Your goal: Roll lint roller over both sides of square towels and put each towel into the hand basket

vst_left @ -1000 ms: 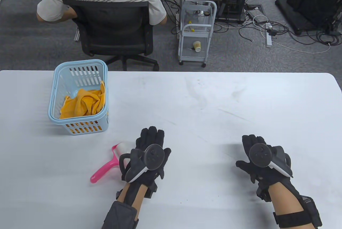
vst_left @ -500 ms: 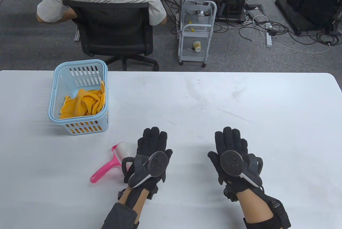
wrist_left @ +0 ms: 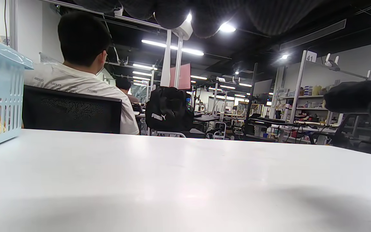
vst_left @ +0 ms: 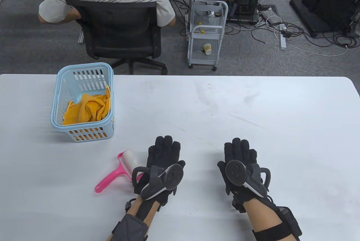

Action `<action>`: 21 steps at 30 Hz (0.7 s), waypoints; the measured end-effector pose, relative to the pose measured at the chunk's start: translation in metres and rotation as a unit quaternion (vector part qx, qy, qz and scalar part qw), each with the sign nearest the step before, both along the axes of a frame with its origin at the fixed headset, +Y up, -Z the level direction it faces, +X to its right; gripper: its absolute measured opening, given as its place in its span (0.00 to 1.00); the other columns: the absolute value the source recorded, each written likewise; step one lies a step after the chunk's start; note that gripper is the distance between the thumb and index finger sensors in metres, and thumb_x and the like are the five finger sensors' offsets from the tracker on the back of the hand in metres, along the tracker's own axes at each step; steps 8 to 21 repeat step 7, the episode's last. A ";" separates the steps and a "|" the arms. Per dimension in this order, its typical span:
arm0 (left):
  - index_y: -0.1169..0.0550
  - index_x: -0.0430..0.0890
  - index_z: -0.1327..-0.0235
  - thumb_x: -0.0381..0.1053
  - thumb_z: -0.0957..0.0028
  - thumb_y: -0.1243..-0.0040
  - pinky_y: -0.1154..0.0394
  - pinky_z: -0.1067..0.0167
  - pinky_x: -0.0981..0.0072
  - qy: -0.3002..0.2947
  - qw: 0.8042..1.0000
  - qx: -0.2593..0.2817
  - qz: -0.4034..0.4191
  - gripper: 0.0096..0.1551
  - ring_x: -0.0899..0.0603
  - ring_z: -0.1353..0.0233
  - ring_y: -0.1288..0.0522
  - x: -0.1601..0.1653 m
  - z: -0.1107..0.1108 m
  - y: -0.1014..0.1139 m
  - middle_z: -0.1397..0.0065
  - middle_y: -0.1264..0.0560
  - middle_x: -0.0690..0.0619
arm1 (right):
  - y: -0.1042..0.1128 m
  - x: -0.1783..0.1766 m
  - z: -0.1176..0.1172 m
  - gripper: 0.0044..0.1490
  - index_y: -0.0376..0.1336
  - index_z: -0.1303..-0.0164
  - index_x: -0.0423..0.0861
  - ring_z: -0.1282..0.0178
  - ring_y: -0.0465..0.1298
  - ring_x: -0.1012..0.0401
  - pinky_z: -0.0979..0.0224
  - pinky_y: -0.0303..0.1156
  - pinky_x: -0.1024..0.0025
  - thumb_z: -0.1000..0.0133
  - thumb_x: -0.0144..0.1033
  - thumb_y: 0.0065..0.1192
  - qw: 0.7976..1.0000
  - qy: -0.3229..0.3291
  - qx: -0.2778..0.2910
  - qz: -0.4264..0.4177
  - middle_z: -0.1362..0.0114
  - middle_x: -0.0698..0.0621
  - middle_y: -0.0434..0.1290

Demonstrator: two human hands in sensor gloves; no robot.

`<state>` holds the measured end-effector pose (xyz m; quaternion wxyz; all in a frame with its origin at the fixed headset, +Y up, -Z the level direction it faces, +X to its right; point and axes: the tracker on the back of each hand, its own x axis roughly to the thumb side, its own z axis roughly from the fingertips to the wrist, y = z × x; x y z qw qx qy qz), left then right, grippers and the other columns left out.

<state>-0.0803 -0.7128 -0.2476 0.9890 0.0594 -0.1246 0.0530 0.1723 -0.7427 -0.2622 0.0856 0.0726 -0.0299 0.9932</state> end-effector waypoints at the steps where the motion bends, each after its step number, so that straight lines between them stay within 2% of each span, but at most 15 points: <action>1: 0.38 0.50 0.24 0.61 0.44 0.54 0.46 0.28 0.35 0.000 1.000 -0.001 0.000 0.35 0.31 0.16 0.52 0.000 0.000 0.000 0.14 0.48 0.43 | 0.000 0.000 0.000 0.45 0.44 0.17 0.42 0.19 0.34 0.40 0.24 0.43 0.33 0.40 0.53 0.44 1.000 0.001 0.000 0.001 0.15 0.39 0.39; 21: 0.37 0.50 0.24 0.61 0.44 0.54 0.46 0.28 0.35 0.000 1.000 -0.005 -0.007 0.35 0.31 0.17 0.52 0.001 0.000 -0.002 0.14 0.48 0.44 | -0.001 -0.001 0.001 0.45 0.44 0.17 0.42 0.19 0.34 0.40 0.24 0.43 0.33 0.40 0.52 0.44 1.000 0.012 -0.002 0.003 0.15 0.39 0.39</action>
